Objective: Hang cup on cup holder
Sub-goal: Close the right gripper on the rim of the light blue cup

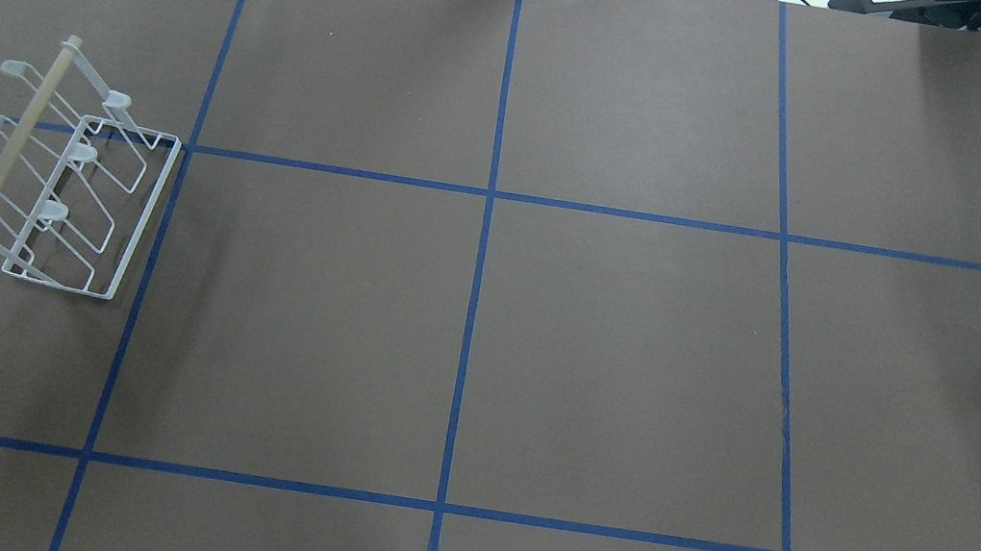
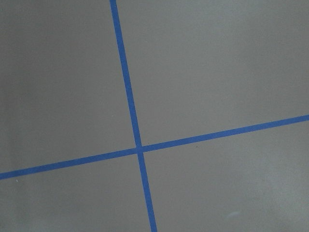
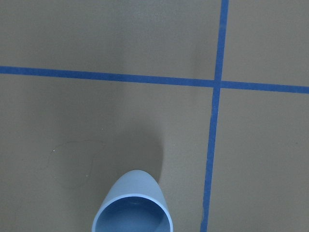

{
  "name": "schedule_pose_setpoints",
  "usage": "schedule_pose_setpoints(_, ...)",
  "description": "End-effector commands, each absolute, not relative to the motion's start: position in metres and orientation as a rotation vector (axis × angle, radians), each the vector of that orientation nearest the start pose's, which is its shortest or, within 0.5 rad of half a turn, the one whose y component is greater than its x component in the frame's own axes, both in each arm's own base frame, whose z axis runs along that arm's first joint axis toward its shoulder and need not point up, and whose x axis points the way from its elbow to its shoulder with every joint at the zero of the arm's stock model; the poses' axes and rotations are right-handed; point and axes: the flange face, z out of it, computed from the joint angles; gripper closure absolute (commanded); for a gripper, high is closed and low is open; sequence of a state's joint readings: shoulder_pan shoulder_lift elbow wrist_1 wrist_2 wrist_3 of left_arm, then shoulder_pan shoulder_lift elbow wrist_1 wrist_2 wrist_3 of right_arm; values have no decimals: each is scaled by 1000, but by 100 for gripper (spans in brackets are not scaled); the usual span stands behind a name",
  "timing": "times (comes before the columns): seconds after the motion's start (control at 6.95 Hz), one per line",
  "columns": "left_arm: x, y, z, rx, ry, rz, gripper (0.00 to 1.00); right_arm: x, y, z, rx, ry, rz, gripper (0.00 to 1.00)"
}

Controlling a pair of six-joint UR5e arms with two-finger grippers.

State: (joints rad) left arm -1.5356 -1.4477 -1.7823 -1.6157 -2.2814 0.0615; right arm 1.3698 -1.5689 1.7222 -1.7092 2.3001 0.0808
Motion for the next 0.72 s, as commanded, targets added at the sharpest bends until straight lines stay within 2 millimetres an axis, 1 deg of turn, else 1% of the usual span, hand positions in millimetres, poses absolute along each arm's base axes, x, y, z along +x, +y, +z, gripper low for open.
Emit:
schedule_pose_setpoints(0.0,-52,-450,609,140,709,141,1,-55,-488,625,-148,-716,-161,0)
schedule_pose_setpoints(0.14,-53,-450,609,142,708,141,1,-62,-489,640,-176,-712,-164,0)
schedule_pose_setpoints(0.43,-52,-450,607,146,709,143,1,-73,-486,659,-218,-700,-176,0)
schedule_pose_setpoints(0.58,-52,-450,605,150,709,145,1,-75,-486,661,-227,-700,-173,0)
